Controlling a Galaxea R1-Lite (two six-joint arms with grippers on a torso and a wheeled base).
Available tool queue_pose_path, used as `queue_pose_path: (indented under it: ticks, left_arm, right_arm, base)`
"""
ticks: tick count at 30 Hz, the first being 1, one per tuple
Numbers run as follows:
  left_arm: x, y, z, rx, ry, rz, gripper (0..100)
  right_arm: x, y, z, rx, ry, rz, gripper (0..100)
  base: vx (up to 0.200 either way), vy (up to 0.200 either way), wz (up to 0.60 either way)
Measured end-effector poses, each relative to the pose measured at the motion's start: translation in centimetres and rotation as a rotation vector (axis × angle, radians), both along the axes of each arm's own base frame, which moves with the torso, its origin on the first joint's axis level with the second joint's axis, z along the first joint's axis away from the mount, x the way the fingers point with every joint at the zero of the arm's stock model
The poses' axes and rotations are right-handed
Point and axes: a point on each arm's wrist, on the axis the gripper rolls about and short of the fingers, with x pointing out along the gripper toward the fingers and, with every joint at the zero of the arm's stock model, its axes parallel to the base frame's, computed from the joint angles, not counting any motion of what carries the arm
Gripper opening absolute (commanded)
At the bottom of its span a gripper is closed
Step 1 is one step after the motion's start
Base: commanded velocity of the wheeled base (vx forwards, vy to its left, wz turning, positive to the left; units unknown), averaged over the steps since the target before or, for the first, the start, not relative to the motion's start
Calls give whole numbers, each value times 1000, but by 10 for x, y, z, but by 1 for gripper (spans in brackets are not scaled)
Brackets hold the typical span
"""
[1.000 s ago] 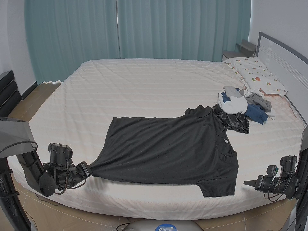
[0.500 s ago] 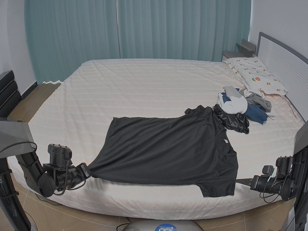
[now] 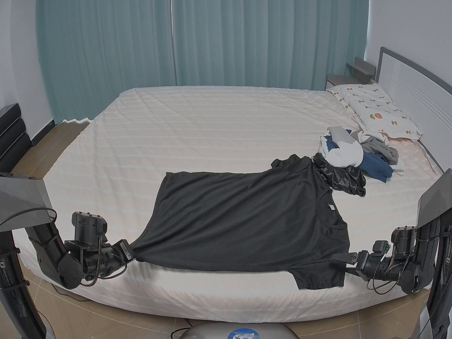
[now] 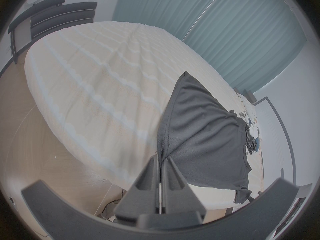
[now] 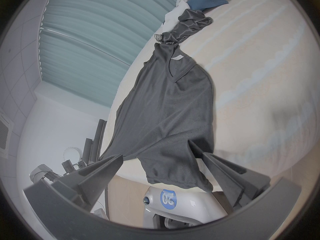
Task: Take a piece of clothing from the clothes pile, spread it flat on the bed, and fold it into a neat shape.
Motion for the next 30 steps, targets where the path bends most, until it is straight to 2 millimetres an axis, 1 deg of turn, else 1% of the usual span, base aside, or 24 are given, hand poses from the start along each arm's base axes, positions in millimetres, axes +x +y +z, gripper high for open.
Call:
queue_pose_path:
  ticks: [4, 15, 21, 22, 28, 30]
  left_arm:
    - [0, 0, -1, 0, 4, 0, 0]
    - [1, 0, -3, 1, 9, 0, 0]
    - [1, 0, -3, 1, 9, 1, 0]
    - [1, 0, -3, 0, 8, 1, 0]
    - [1, 0, -3, 0, 8, 2, 0]
    - [1, 0, -3, -1, 8, 3, 0]
  right_arm:
    - [0, 2, 0, 1, 0, 6, 100]
    - [-10, 11, -1, -17, 33, 44, 100]
    - [-4, 12, -8, -114, -5, 49, 100]
    - [-3, 13, -10, -137, -13, 55, 0]
    - [-5, 17, -17, -182, -9, 85, 0]
    - [-9, 16, -17, -211, -12, 110, 0]
  base:
    - [0, 0, 0]
    - [0, 0, 0]
    - [0, 0, 0]
    - [0, 0, 0]
    - [0, 0, 0]
    - [0, 0, 0]
